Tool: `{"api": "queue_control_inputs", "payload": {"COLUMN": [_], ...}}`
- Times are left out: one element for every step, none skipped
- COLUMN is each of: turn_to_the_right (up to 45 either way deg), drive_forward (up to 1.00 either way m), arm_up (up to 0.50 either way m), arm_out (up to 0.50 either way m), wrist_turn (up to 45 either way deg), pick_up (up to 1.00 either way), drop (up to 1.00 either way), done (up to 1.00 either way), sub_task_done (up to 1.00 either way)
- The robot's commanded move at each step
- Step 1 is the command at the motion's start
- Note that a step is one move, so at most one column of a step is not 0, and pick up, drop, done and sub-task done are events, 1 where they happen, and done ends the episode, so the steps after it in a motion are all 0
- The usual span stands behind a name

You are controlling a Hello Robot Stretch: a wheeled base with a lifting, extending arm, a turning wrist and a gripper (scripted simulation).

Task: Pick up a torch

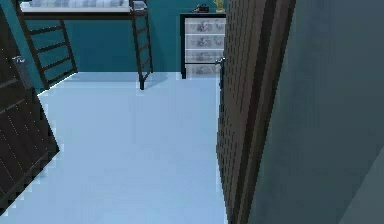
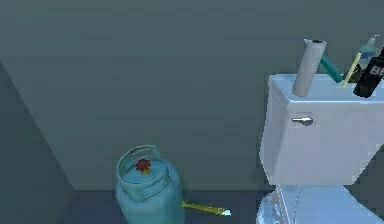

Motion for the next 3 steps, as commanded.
{"api": "queue_control_inputs", "payload": {"turn_to_the_right": [0.0,0.0,0.0], "drive_forward": [0.00,0.00,0.00], "arm_up": [0.38,0.00,0.00], "arm_out": [0.00,0.38,0.00], "wrist_turn": [0.0,0.0,45.0], "pick_up": [0.00,0.00,0.00], "drop": [0.00,0.00,0.00], "done": [0.00,0.00,0.00], "sub_task_done": [0.00,0.00,0.00]}}
